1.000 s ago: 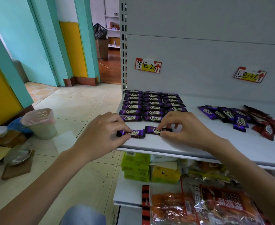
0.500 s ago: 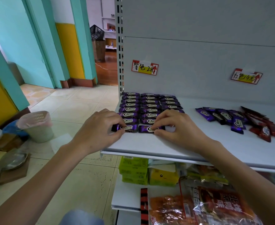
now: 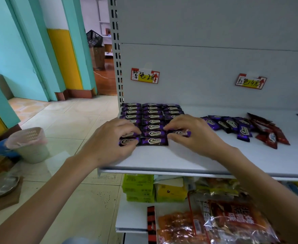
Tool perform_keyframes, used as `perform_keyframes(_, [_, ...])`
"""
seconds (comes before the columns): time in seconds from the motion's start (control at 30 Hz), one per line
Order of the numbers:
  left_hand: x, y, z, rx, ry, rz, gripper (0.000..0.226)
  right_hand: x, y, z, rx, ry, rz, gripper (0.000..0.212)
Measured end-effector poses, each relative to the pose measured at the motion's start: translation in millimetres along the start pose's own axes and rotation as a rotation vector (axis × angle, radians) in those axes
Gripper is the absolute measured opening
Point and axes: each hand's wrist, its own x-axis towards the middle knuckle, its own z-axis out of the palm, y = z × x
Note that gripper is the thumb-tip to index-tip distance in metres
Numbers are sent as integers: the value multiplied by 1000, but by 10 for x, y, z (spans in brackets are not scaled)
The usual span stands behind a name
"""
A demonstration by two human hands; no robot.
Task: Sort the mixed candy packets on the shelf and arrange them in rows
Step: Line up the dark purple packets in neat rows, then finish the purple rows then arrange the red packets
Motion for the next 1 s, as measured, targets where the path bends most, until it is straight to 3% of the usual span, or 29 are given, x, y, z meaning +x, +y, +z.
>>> perform_keyframes(0.2, [520, 570, 376, -94, -93, 134, 50, -358, 558, -493, -121, 169, 244, 21])
perform_keyframes(0.33, [861, 983, 799, -114, -223, 189, 47, -691, 904, -735, -247, 177, 426, 26])
perform_keyframes(0.5, [1231, 1294, 1181, 32, -306, 213, 46, -866, 983, -842, -267, 194, 396, 25])
perform_keyframes(0.6, [1385, 1289, 1302, 72, -327, 161, 32, -925, 1078, -880, -256, 212, 450, 32])
perform_keyframes(0.7, [1386, 1311, 1319, 107, -279, 166, 23, -1026, 1122, -886, -286, 187, 446, 29])
perform_keyframes(0.9, [1257, 1349, 1238, 122, -223, 292, 26, -1001, 1001, -795, -201, 365, 304, 18])
perform_keyframes(1.0, [1196, 1355, 1125, 65, -217, 338, 21, -941, 878, -775, -136, 366, 301, 15])
